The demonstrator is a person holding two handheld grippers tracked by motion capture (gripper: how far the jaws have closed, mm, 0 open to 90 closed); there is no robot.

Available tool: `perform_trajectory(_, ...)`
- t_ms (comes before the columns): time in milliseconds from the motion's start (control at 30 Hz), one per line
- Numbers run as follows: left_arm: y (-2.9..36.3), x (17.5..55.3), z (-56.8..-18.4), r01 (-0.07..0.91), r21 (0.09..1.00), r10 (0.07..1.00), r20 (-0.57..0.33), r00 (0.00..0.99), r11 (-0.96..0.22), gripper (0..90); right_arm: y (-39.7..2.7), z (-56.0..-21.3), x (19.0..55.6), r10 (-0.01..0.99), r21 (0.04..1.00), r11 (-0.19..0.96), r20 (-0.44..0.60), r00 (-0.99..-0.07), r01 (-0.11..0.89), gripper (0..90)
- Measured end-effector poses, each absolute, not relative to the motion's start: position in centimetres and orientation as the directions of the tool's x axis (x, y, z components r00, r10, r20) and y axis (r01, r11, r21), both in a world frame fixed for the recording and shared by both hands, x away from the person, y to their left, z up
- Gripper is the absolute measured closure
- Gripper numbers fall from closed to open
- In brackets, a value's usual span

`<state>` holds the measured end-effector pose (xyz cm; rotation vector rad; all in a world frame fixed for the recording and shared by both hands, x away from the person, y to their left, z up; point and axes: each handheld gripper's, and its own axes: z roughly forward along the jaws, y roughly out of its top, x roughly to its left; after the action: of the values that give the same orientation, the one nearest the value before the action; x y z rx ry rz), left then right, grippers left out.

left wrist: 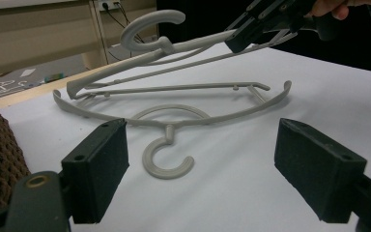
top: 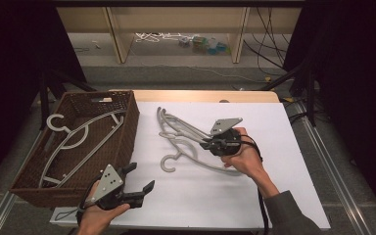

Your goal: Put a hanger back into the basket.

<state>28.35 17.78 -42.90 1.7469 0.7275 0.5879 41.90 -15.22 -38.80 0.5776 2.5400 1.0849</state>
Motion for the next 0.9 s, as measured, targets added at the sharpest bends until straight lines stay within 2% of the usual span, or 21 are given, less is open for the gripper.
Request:
perform_trajectory(300,17.7,28.8,-42.3,0.168,0.962,0.729,0.044,0.683,-0.215,19.4,-15.8,-37.8,41.8,0.481,0.772,0.597,-0.126,-0.868,0.219,82.0)
perform_trajectory(433,17.2,28.7,-41.4,0.160,0.942,0.748,0.122,0.653,-0.294,23.0,-16.1,-37.7,41.0,0.474,0.768,0.600,-0.114,-0.873,0.225,82.0)
perform_trajectory(900,15.6,31.6,-39.6,0.164,0.901,0.691,0.181,0.700,-0.402,20.7,-17.6,-37.2,37.8,0.417,0.790,0.581,-0.084,-0.905,0.195,82.0)
